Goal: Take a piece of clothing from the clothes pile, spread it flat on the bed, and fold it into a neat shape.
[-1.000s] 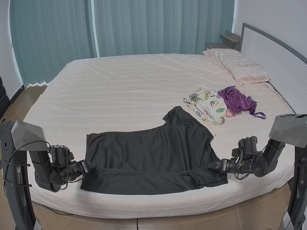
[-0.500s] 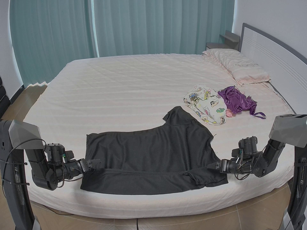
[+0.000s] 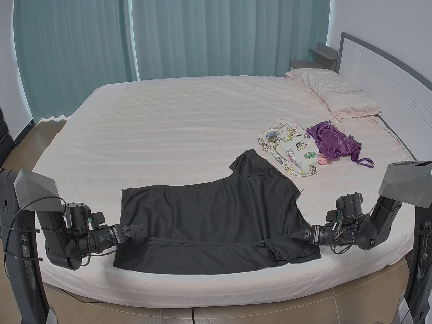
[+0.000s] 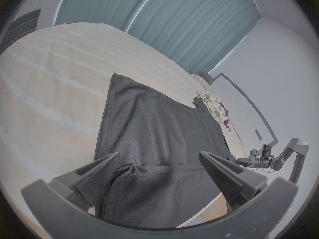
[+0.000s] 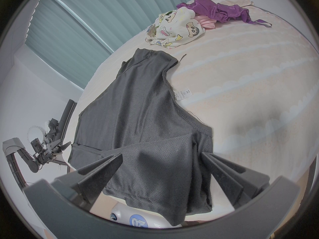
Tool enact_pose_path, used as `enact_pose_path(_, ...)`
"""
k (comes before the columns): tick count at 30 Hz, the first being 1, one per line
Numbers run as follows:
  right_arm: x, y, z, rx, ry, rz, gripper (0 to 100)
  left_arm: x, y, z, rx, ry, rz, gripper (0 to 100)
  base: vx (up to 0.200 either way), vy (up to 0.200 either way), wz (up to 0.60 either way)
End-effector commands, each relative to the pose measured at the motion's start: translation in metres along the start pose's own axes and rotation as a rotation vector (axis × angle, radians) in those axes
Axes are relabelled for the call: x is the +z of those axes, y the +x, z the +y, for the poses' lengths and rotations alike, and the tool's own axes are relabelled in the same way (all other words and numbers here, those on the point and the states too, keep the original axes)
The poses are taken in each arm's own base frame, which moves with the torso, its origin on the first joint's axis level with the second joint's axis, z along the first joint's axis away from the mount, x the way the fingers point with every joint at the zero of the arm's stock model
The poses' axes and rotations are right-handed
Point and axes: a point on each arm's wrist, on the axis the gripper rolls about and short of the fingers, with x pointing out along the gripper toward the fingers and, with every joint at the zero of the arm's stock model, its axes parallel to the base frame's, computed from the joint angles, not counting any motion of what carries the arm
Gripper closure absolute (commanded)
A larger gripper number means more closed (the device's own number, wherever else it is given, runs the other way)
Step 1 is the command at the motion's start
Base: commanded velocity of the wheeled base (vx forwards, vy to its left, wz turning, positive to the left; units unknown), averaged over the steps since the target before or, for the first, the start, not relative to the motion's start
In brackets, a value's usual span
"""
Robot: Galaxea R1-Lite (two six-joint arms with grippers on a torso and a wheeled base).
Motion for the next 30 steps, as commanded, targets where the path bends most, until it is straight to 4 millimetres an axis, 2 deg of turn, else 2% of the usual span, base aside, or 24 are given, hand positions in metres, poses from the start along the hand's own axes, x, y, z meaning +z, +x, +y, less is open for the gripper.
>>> enact_pose_path(1,0.001,-0.001,0.001,0.003,-0.002,-0.003,0,-0.006,0.005,0.004,0.005,-0.006,0.019,0,0.0,0.0,0.0)
enact_pose_path(23,0.001,-0.002,0.002,0.004,-0.004,-0.004,0,-0.014,0.022,0.013,0.102,0.11,0.017,0,0.0,0.0,0.0)
enact_pose_path(24,0.001,-0.002,0.002,0.003,-0.004,-0.004,0,-0.014,0.022,0.013,0.102,0.11,0.017,100,0.0,0.0,0.0)
enact_pose_path(30,0.001,-0.001,0.001,0.015,-0.008,-0.041,0,-0.013,0.02,0.016,0.112,0.107,0.01,100,0.0,0.0,0.0)
